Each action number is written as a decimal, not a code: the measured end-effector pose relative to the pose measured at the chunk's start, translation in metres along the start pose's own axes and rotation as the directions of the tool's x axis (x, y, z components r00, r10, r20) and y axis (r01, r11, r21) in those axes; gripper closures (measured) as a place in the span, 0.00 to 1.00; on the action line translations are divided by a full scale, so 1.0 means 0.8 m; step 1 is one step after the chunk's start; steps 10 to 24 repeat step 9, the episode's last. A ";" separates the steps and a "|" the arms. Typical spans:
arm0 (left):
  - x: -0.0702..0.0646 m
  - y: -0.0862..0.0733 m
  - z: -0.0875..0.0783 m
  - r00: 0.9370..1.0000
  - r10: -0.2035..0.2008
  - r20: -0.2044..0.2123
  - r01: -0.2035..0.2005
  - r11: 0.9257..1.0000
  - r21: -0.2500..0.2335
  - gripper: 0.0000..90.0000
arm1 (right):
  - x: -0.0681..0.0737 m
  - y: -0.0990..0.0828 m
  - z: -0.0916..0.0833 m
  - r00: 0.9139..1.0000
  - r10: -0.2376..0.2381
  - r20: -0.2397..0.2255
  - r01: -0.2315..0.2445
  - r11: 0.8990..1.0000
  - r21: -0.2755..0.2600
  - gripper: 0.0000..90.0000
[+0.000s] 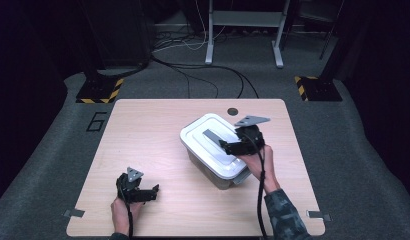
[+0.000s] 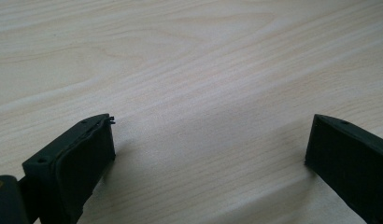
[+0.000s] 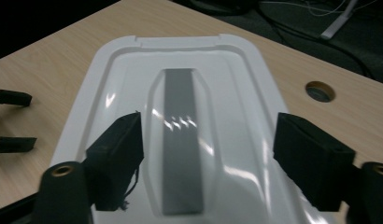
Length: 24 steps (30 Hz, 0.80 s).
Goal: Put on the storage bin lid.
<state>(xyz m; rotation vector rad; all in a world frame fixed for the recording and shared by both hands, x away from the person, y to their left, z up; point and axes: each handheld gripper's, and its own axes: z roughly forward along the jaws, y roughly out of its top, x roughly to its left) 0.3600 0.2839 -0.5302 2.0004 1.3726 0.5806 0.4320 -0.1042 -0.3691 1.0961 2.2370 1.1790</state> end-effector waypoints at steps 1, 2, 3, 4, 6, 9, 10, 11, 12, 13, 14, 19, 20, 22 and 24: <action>0.000 0.000 0.000 1.000 0.000 0.000 0.000 1.000 0.000 0.01 | 0.000 0.000 0.000 1.000 0.000 0.000 0.000 1.000 0.000 0.21; 0.000 0.000 0.000 1.000 0.001 0.000 -0.001 1.000 0.001 0.01 | -0.014 -0.014 -0.021 0.999 0.020 0.026 -0.019 1.000 -0.019 0.15; 0.000 0.000 0.000 1.000 0.001 0.000 -0.001 1.000 0.001 0.01 | -0.014 -0.014 -0.021 0.999 0.020 0.026 -0.019 1.000 -0.019 0.15; -0.001 0.000 0.001 1.000 -0.008 -0.001 0.008 1.000 -0.006 0.01 | -0.021 -0.022 -0.032 0.999 0.030 0.037 -0.029 0.999 -0.032 0.15; -0.001 0.000 0.001 1.000 -0.008 -0.001 0.008 1.000 -0.009 0.01 | -0.037 -0.041 -0.051 0.996 0.055 0.064 -0.053 0.998 -0.042 0.08; 0.000 0.000 0.001 1.000 -0.006 -0.002 0.006 1.000 -0.008 0.01 | -0.059 -0.087 -0.078 0.987 0.112 0.118 -0.107 0.993 -0.052 0.04; 0.000 0.000 0.001 1.000 -0.006 -0.002 0.006 1.000 -0.008 0.01 | -0.059 -0.087 -0.078 0.987 0.112 0.118 -0.107 0.993 -0.052 0.04; 0.000 0.000 0.001 1.000 -0.006 -0.002 0.006 1.000 -0.008 0.01 | -0.059 -0.087 -0.078 0.987 0.112 0.118 -0.107 0.993 -0.052 0.04; 0.000 0.000 0.001 1.000 -0.006 -0.002 0.006 1.000 -0.008 0.01 | -0.059 -0.087 -0.078 0.987 0.112 0.118 -0.107 0.993 -0.052 0.04; 0.000 0.000 0.001 1.000 -0.006 -0.002 0.006 1.000 -0.008 0.01 | -0.059 -0.087 -0.078 0.987 0.112 0.118 -0.107 0.993 -0.052 0.04; 0.000 0.000 0.001 1.000 -0.006 -0.002 0.006 1.000 -0.008 0.01 | -0.059 -0.087 -0.078 0.987 0.112 0.118 -0.107 0.993 -0.052 0.04; 0.000 0.000 0.001 1.000 -0.006 -0.002 0.006 1.000 -0.008 0.01 | -0.059 -0.087 -0.078 0.987 0.112 0.118 -0.107 0.993 -0.052 0.04; 0.000 0.000 0.001 1.000 -0.006 -0.002 0.006 1.000 -0.008 0.01 | -0.059 -0.087 -0.078 0.987 0.112 0.118 -0.107 0.993 -0.052 0.04; 0.000 0.000 0.001 1.000 -0.006 -0.002 0.006 1.000 -0.008 0.01 | -0.059 -0.087 -0.078 0.987 0.112 0.118 -0.107 0.993 -0.052 0.04; 0.000 0.000 0.001 1.000 -0.006 -0.002 0.006 1.000 -0.008 0.01 | -0.059 -0.087 -0.078 0.987 0.112 0.118 -0.107 0.993 -0.052 0.04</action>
